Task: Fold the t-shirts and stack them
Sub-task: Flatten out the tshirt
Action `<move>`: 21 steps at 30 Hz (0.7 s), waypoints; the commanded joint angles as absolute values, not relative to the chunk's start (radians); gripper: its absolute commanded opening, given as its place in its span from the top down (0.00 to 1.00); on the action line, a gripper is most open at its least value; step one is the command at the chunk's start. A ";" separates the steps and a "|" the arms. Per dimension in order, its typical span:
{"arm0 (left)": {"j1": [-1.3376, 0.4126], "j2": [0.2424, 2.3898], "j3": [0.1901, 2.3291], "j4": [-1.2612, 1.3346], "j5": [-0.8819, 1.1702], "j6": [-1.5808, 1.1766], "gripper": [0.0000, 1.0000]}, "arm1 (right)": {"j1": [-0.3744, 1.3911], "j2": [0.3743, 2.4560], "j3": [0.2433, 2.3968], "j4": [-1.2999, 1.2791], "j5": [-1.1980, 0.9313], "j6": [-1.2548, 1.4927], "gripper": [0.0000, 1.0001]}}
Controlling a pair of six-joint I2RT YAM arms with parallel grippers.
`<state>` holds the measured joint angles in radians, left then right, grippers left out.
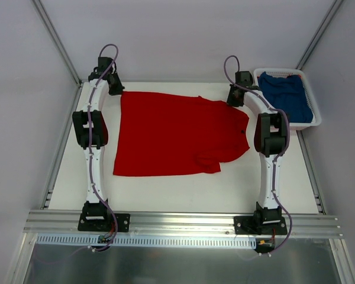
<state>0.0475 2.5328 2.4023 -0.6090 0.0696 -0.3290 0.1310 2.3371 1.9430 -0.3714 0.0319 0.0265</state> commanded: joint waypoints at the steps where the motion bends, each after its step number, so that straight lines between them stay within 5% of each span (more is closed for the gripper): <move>1: 0.067 2.549 2.451 -0.586 0.048 -0.330 1.00 | 0.129 2.371 2.028 -0.354 0.071 0.041 1.00; 3: 0.066 2.551 2.448 -0.584 0.055 -0.328 0.89 | 0.127 2.382 2.045 -0.356 0.069 0.041 0.98; 4: 0.067 2.548 2.444 -0.583 0.055 -0.327 0.65 | 0.127 2.387 2.051 -0.356 0.069 0.043 0.93; 8: 0.067 2.531 2.424 -0.580 0.055 -0.322 0.29 | 0.129 2.370 2.031 -0.356 0.067 0.037 0.62; 11: 0.066 2.493 2.392 -0.577 0.049 -0.316 0.16 | 0.127 2.335 1.993 -0.354 0.069 0.023 0.51; 21: 0.049 2.242 2.174 -0.578 0.015 -0.285 0.15 | 0.141 2.114 1.868 -0.368 0.084 0.009 0.49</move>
